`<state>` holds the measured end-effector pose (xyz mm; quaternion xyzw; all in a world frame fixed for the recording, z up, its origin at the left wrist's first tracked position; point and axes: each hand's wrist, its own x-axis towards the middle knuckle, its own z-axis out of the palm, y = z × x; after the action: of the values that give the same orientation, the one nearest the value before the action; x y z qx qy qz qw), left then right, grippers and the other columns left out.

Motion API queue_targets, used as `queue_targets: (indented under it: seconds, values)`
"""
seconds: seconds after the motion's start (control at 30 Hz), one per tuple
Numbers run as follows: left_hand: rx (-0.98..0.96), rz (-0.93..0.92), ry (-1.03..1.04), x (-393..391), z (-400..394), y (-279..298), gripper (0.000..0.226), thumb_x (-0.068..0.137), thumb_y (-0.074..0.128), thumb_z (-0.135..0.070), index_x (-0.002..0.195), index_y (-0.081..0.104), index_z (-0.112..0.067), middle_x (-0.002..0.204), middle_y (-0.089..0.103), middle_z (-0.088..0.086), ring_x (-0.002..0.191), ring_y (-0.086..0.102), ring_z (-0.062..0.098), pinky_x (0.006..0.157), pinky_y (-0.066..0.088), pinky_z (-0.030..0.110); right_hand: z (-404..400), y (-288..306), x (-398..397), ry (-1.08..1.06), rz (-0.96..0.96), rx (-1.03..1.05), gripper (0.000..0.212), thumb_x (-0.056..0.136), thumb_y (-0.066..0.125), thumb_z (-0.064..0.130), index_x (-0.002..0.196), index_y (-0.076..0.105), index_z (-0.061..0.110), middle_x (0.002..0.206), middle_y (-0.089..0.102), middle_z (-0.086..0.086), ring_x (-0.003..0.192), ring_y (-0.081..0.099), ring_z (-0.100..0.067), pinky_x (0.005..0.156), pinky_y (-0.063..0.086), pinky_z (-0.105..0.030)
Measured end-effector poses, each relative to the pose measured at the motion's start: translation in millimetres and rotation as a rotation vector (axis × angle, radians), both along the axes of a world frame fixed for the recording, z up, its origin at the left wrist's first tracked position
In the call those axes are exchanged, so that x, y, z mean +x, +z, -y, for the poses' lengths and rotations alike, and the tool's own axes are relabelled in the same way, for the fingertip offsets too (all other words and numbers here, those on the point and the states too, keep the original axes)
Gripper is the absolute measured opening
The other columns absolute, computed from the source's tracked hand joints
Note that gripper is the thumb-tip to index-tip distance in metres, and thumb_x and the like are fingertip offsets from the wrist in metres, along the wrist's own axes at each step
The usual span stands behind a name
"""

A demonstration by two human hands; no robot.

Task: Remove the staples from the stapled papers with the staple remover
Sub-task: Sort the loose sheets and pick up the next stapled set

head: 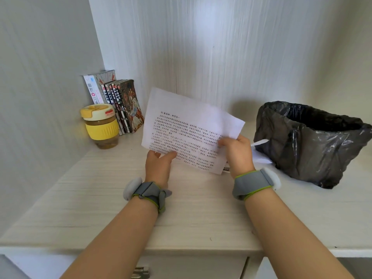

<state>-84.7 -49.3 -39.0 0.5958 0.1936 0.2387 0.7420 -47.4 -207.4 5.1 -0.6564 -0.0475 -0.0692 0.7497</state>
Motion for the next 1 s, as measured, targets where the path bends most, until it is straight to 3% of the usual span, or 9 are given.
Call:
queue_targets:
  seconds: [0.1, 0.17, 0.27, 0.33, 0.43, 0.5, 0.63, 0.9, 1.0]
  values:
    - [-0.088, 0.073, 0.029, -0.9, -1.7, 2.4, 0.036, 0.080, 0.063, -0.002, 0.115, 0.057, -0.002, 0.096, 0.064, 0.001, 0.085, 0.059, 0.014, 0.072, 0.049, 0.024, 2.9, -0.1, 2.8, -0.053, -0.013, 0.001, 0.017, 0.076, 0.044, -0.009, 0.071, 0.045, 0.008, 0.064, 0.034, -0.007, 0.059, 0.033, -0.015, 0.049, 0.026, -0.022]
    - [-0.129, 0.115, 0.091, -1.1, -2.8, 5.4, 0.036, 0.080, 0.063, -0.002, 0.115, 0.055, -0.007, 0.097, 0.063, 0.000, 0.091, 0.060, 0.020, 0.078, 0.051, 0.031, 5.9, -0.9, 4.7, -0.100, -0.013, -0.044, 0.019, 0.076, 0.044, -0.008, 0.066, 0.040, 0.008, 0.057, 0.029, -0.003, 0.048, 0.029, -0.010, 0.039, 0.022, -0.017]
    - [-0.130, 0.062, 0.208, -1.9, -4.6, 9.2, 0.063, 0.080, 0.067, -0.010, 0.135, 0.036, -0.010, 0.112, 0.051, 0.000, 0.100, 0.055, 0.020, 0.088, 0.047, 0.033, 10.1, -2.9, 9.7, -0.172, 0.000, -0.166, 0.031, 0.077, 0.043, -0.004, 0.054, 0.030, 0.013, 0.053, 0.025, -0.001, 0.052, 0.022, -0.013, 0.041, 0.020, -0.020]
    - [-0.085, 0.070, 0.234, -3.7, -3.7, 9.6, 0.060, 0.079, 0.067, -0.010, 0.132, 0.040, -0.012, 0.108, 0.054, -0.001, 0.091, 0.057, 0.015, 0.076, 0.049, 0.023, 12.3, -2.6, 11.9, -0.233, -0.017, -0.238, 0.036, 0.077, 0.043, -0.001, 0.048, 0.029, 0.014, 0.050, 0.027, -0.001, 0.051, 0.022, -0.015, 0.044, 0.022, -0.024]
    - [0.039, 0.086, 0.211, -4.4, -1.1, 8.6, 0.030, 0.079, 0.065, -0.005, 0.108, 0.063, -0.013, 0.086, 0.063, -0.003, 0.071, 0.058, 0.004, 0.053, 0.047, 0.008, 14.1, -1.9, 13.0, -0.265, -0.053, -0.301, 0.034, 0.078, 0.043, 0.001, 0.048, 0.035, 0.014, 0.051, 0.033, -0.003, 0.053, 0.027, -0.018, 0.049, 0.023, -0.027]
    - [0.049, 0.080, 0.185, -5.6, 0.5, 8.9, 0.016, 0.080, 0.064, -0.005, 0.092, 0.068, -0.016, 0.077, 0.064, -0.004, 0.066, 0.059, 0.005, 0.055, 0.050, 0.013, 15.4, -1.6, 13.5, -0.268, -0.064, -0.308, 0.031, 0.078, 0.041, 0.001, 0.050, 0.035, 0.014, 0.054, 0.034, -0.003, 0.060, 0.030, -0.021, 0.054, 0.026, -0.027]
    - [0.027, 0.078, 0.177, -6.2, 0.6, 9.1, 0.020, 0.081, 0.063, -0.005, 0.074, 0.066, -0.024, 0.069, 0.064, -0.009, 0.065, 0.061, 0.009, 0.060, 0.050, 0.022, 16.9, 2.0, 11.2, -0.317, -0.068, -0.297, 0.029, 0.079, 0.043, 0.002, 0.054, 0.036, 0.015, 0.061, 0.040, -0.005, 0.074, 0.039, -0.023, 0.067, 0.030, -0.029]
    - [-0.028, 0.045, 0.181, -1.4, -2.2, 6.6, 0.014, 0.086, 0.059, -0.011, 0.082, 0.064, -0.023, 0.073, 0.062, -0.007, 0.079, 0.060, 0.021, 0.084, 0.051, 0.037, 19.7, 4.0, 9.7, -0.389, -0.048, -0.214, 0.038, 0.074, 0.036, -0.008, 0.049, 0.031, 0.019, 0.055, 0.030, 0.001, 0.072, 0.035, -0.022, 0.061, 0.028, -0.029]
    - [-0.034, 0.048, 0.187, -1.1, -2.5, 6.3, 0.013, 0.085, 0.061, -0.011, 0.081, 0.064, -0.023, 0.073, 0.062, -0.009, 0.075, 0.060, 0.018, 0.076, 0.052, 0.033, 21.6, 3.0, 10.0, -0.340, -0.043, -0.220, 0.036, 0.079, 0.036, -0.006, 0.058, 0.050, 0.020, 0.059, 0.039, 0.003, 0.070, 0.040, -0.021, 0.067, 0.031, -0.030]
